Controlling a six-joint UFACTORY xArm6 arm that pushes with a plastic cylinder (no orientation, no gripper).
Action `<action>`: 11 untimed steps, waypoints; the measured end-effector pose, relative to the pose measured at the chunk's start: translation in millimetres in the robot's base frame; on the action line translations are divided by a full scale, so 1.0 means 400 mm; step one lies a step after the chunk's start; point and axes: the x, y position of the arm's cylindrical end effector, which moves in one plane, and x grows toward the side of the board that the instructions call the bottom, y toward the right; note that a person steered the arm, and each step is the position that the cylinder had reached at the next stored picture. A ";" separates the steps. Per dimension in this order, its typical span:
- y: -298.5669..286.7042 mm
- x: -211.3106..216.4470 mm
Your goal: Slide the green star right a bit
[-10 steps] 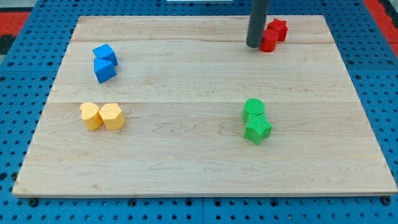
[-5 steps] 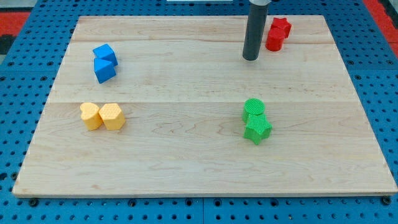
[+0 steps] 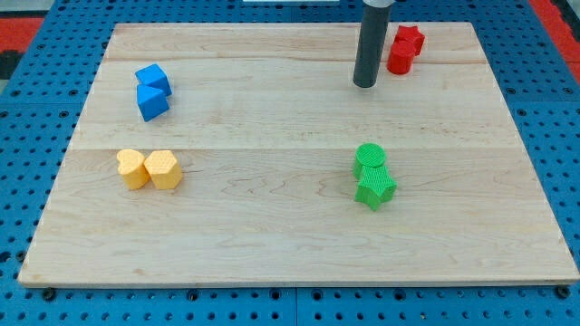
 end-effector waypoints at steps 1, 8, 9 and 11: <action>-0.031 0.000; -0.382 0.335; -0.341 0.472; -0.158 0.541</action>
